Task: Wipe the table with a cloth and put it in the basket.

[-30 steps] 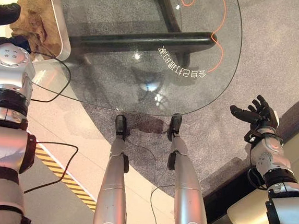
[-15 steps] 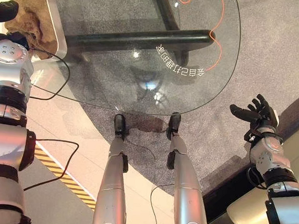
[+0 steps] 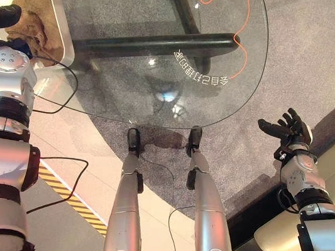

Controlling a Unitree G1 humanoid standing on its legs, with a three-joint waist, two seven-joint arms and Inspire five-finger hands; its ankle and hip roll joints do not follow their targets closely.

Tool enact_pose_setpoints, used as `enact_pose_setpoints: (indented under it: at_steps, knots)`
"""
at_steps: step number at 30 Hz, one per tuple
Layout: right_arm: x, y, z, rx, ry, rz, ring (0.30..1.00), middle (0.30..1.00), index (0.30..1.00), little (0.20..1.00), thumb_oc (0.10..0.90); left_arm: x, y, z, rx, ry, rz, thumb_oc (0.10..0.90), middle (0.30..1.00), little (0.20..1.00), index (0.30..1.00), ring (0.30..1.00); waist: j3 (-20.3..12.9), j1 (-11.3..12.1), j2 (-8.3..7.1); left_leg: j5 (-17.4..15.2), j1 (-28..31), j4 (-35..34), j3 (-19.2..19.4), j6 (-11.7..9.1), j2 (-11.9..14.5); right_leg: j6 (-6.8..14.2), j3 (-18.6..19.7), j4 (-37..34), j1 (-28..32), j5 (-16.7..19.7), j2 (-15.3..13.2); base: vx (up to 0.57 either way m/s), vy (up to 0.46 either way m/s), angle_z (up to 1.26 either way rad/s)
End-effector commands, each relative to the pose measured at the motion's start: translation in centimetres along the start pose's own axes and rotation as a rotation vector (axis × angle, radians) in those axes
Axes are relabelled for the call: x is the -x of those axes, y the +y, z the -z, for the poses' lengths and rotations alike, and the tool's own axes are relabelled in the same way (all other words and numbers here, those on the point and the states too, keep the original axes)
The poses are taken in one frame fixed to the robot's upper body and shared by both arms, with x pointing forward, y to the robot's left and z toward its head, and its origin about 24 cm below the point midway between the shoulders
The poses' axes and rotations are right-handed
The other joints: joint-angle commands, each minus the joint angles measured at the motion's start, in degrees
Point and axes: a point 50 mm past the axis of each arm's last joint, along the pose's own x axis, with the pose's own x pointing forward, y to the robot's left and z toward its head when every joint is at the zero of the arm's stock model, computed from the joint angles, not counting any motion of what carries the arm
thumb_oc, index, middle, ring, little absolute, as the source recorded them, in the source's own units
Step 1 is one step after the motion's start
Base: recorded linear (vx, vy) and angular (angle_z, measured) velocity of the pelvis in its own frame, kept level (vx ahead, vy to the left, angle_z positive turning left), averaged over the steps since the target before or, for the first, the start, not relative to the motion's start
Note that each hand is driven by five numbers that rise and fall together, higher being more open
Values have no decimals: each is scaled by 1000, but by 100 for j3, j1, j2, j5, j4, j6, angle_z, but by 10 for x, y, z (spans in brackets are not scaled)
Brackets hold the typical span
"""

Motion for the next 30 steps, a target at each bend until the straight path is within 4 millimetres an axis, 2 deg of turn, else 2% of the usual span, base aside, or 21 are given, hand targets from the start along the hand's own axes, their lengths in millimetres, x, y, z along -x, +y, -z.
enact_pose_setpoints:
  at_steps: [1, 7, 11, 16, 19, 20, 22, 25, 27, 29, 30]
  knots:
    - [6, -16, 10, 33, -24, 43, 900, 900, 900, 900, 800, -24, 35, -23, 100, -92, -114, 800, 900, 900, 900, 900, -142, 86, -29, -299, 322, 199, 304, 212, -25, 32, 58, 136, 560, -459, 23, 0, 0, 0]
    - [12, -26, 31, 99, 31, 59, 900, 900, 900, 900, 800, -20, 39, 4, 90, -53, -1, 800, 900, 900, 900, 900, -142, 149, 16, -242, 753, -33, 390, 218, -82, 83, 16, -69, 995, -378, -78, -11, 2, -1]
    - [32, -44, 73, 166, 146, 78, 900, 900, 900, 900, 800, -3, 51, 57, 32, 46, 137, 800, 900, 900, 900, 900, -224, 254, 113, -264, 1615, -410, 487, 220, -162, 174, -36, -333, 1780, -397, -218, 29, 38, -2]
    - [51, -59, 105, 215, 244, 73, 900, 900, 900, 900, 800, 15, 71, 103, -23, 150, 211, 800, 900, 900, 900, 900, -520, 322, 179, -269, 2142, -669, 520, 239, -211, 212, -102, -546, 2279, -404, -305, 64, 28, -6]
    - [71, -72, 130, 248, 334, 72, 900, 900, 900, 900, 800, 37, 92, 143, -66, 261, 276, 800, 900, 900, 900, 900, -801, 377, 227, -285, 2514, -837, 514, 250, -242, 241, -144, -686, 2658, -434, -345, 134, 28, 4]
    - [81, -77, 142, 267, 375, 72, 900, 900, 900, 900, 800, 50, 104, 163, -95, 314, 311, 800, 900, 900, 900, 900, -969, 389, 248, -257, 2667, -935, 503, 253, -250, 242, -166, -799, 2835, -410, -345, 154, 21, 5]
    - [94, -83, 157, 304, 438, 71, 900, 900, 900, 900, 800, 69, 117, 186, -137, 394, 370, 800, 900, 900, 900, 900, -1183, 401, 275, -287, 2932, -1069, 501, 256, -252, 252, -194, -947, 3118, -422, -344, 165, 22, 4]
    - [114, -91, 177, 342, 524, 65, 900, 900, 900, 900, 800, 98, 138, 217, -184, 520, 439, 800, 900, 900, 900, 900, -1466, 403, 301, -321, 3301, -1238, 491, 267, -262, 265, -218, -1145, 3508, -420, -323, 157, 23, 1]
    - [133, -95, 195, 390, 605, 47, 900, 900, 900, 900, 800, 129, 155, 241, -232, 637, 495, 800, 900, 900, 900, 900, -1700, 421, 300, -342, 3549, -1301, 466, 277, -264, 268, -256, -1234, 3771, -414, -305, 167, 14, 1]
    - [150, -96, 210, 418, 675, 24, 900, 900, 900, 900, 800, 155, 168, 258, -274, 731, 545, 800, 900, 900, 900, 900, -1887, 441, 291, -358, 3714, -1339, 450, 289, -266, 268, -288, -1293, 3943, -410, -297, 129, 8, -2]
    - [153, -96, 213, 426, 687, 19, 900, 900, 900, 900, 800, 159, 170, 260, -286, 745, 556, 800, 900, 900, 900, 900, -1918, 443, 291, -359, 3745, -1350, 448, 288, -264, 269, -296, -1308, 3975, -409, -295, 127, 2, -3]
